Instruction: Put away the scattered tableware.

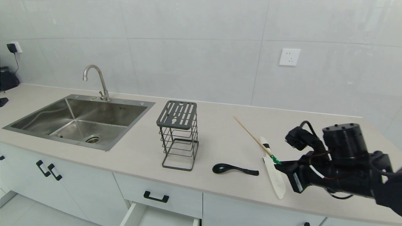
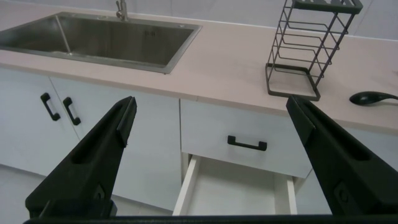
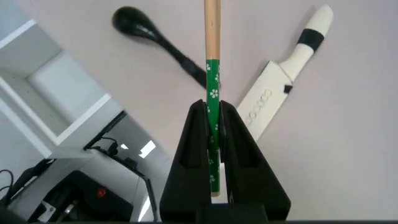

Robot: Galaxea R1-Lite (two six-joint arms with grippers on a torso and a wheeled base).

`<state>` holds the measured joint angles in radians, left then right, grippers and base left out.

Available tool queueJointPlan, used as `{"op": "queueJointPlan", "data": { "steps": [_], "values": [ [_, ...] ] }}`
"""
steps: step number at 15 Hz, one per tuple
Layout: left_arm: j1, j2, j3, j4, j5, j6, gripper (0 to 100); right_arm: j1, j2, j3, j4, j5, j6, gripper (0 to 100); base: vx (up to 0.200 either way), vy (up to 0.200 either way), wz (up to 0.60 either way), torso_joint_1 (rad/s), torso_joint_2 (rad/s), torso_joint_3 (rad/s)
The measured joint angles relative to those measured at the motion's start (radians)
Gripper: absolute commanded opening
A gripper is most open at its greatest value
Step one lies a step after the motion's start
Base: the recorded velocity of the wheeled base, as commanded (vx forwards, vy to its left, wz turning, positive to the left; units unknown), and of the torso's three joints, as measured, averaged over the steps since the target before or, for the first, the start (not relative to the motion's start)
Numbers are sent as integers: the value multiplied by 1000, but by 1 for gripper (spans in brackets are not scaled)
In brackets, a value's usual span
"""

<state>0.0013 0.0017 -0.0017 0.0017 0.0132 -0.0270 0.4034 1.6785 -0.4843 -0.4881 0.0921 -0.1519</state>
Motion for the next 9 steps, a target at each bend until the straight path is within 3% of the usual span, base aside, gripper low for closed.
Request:
{"op": "queueJointPlan", "data": {
  "steps": [3, 5, 9],
  "values": [
    [0, 0, 0, 0, 0, 0, 100, 9, -201, 96, 0, 50, -99, 0, 0, 0, 0, 0, 0, 0],
    [0, 0, 0, 0, 0, 0, 100, 53, -267, 44, 12, 76, -191, 0, 0, 0, 0, 0, 0, 0],
    [0, 0, 0, 0, 0, 0, 100, 359, -227, -34, 71, 43, -282, 0, 0, 0, 0, 0, 0, 0]
  ]
}}
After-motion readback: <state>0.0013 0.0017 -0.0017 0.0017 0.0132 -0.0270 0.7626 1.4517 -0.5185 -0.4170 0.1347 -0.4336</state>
